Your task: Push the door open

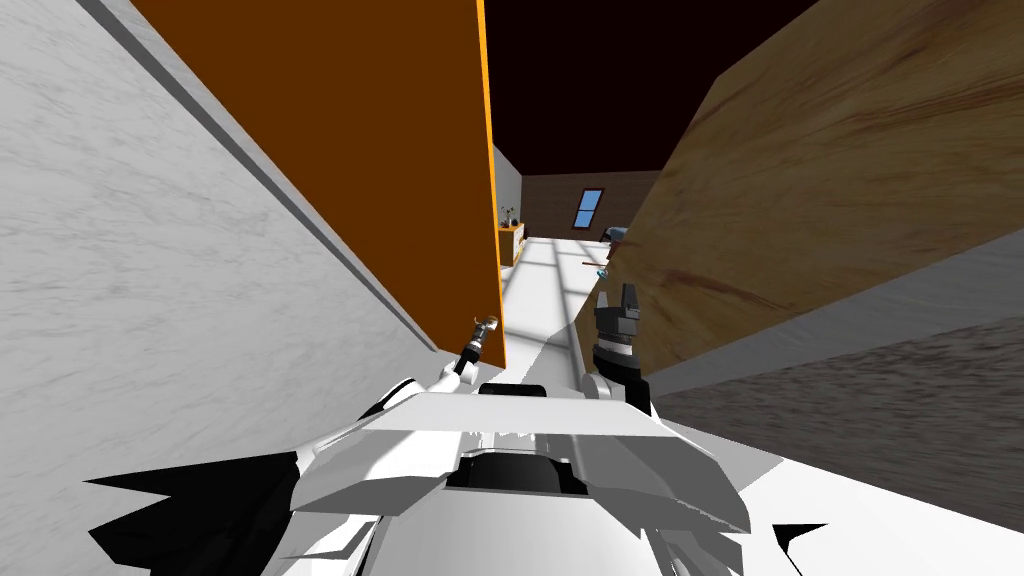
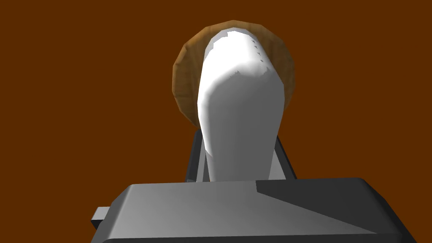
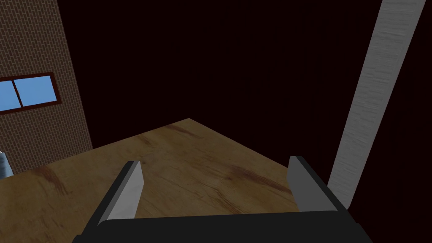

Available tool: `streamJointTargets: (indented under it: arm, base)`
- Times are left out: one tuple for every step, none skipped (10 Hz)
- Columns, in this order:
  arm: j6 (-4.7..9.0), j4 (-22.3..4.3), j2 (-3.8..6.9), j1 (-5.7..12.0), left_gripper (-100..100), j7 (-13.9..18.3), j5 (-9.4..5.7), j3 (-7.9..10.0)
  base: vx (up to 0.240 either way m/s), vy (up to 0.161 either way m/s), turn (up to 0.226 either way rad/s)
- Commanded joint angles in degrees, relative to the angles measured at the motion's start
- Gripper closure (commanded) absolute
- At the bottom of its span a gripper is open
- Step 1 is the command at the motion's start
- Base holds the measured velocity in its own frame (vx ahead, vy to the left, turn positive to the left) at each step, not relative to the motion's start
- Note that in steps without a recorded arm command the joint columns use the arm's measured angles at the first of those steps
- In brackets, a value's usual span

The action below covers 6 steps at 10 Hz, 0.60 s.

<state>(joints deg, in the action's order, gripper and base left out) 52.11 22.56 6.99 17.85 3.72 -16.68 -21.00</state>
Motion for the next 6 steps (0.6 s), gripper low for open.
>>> streamJointTargets:
  arm:
    - [-0.28, 1.23, 0.41, -0.08, 100, -0.52, -0.42, 0.98]
    - [-0.29, 1.16, 0.49, -0.11, 100, -0.72, -0.62, 1.47]
    - [-0.29, 1.16, 0.49, -0.11, 100, -0.72, -0.62, 1.47]
    - [-0.31, 1.04, 0.62, -0.14, 100, -1.04, -0.96, 2.29]
    - [-0.32, 0.95, 0.72, -0.17, 100, -1.28, -1.21, 2.90]
    - [-0.32, 0.95, 0.72, -0.17, 100, -1.28, -1.21, 2.90]
  base:
    - [0.133, -0.066, 0.036]
    - [0.147, -0.083, 0.034]
    - [0.119, -0.056, 0.007]
    - [0.158, -0.055, 0.020]
    - [0.199, -0.093, 0.057]
    - [0.131, -0.075, 0.035]
